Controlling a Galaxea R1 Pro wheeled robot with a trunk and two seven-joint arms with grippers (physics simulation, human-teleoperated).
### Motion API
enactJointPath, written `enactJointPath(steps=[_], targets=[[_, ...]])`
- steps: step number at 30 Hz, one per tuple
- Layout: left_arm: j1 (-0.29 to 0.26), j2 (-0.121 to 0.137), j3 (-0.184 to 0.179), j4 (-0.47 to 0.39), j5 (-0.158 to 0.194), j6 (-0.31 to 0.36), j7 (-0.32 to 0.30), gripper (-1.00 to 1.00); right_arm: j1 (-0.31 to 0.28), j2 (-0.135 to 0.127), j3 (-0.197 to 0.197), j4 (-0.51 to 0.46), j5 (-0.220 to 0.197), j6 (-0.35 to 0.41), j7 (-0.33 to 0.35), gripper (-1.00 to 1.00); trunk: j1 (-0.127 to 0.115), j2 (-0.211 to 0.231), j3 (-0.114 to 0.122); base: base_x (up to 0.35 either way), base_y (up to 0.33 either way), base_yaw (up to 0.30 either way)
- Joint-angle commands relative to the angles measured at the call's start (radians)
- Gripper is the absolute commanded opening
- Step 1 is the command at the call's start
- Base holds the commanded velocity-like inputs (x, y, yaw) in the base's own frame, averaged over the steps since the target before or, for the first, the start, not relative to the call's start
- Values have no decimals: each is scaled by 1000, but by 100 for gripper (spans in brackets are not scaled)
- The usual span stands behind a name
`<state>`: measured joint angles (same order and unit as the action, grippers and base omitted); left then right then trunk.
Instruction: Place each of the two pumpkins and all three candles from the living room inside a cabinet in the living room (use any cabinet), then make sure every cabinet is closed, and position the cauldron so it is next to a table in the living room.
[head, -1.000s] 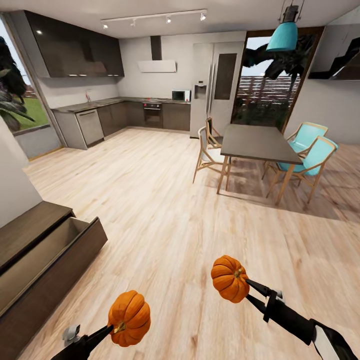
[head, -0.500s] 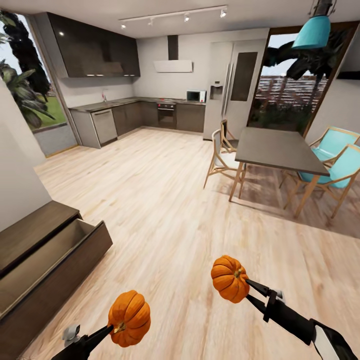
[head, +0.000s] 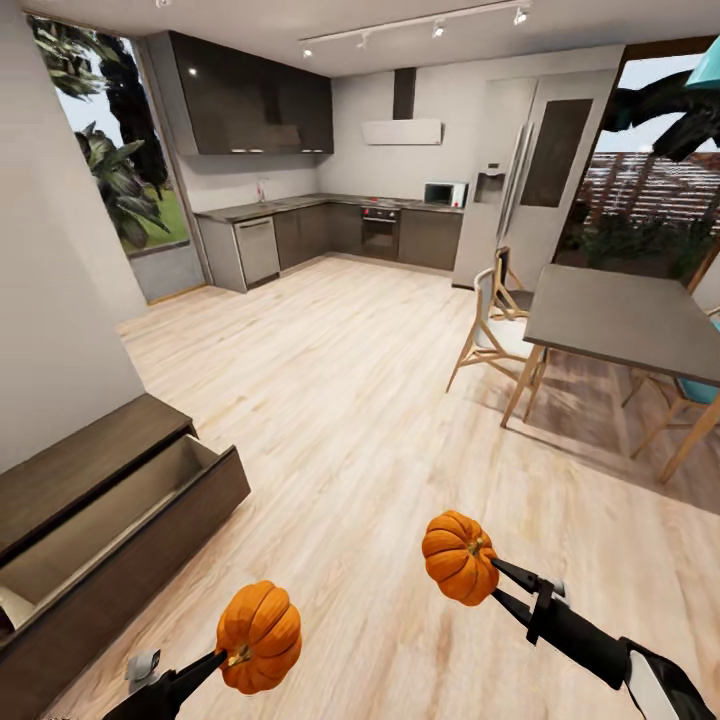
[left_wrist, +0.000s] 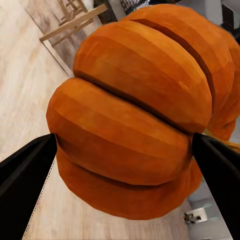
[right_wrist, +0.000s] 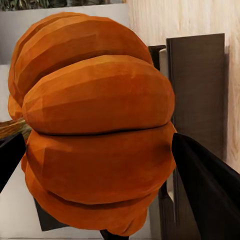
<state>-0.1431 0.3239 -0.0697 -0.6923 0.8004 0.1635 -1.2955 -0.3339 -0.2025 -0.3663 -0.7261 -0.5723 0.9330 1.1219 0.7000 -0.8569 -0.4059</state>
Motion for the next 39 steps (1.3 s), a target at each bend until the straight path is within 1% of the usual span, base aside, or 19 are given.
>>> enactJointPath(steps=[1,5,20,39], targets=[[-1,1,-5,0,11,10,-2,-100,0,0,-2,-1,-9,11,3,-100,1,-1,-1,308,-121,288],[-1,2,-5,1,11,10,-5,-100,0,0,-2,-1,-9,10,3,-100,1,-1,-1,182,-73,288],[-1,3,-5,1,13,11,-11,-100,0,1,-2,-1,-9,10,3,-100,1,-1,-1,27,-9,288],[-1,3,-5,1,13,10,-10,-100,0,3,-2,-1,-3,11,2,-100,1,-1,-1,253,-131,289]])
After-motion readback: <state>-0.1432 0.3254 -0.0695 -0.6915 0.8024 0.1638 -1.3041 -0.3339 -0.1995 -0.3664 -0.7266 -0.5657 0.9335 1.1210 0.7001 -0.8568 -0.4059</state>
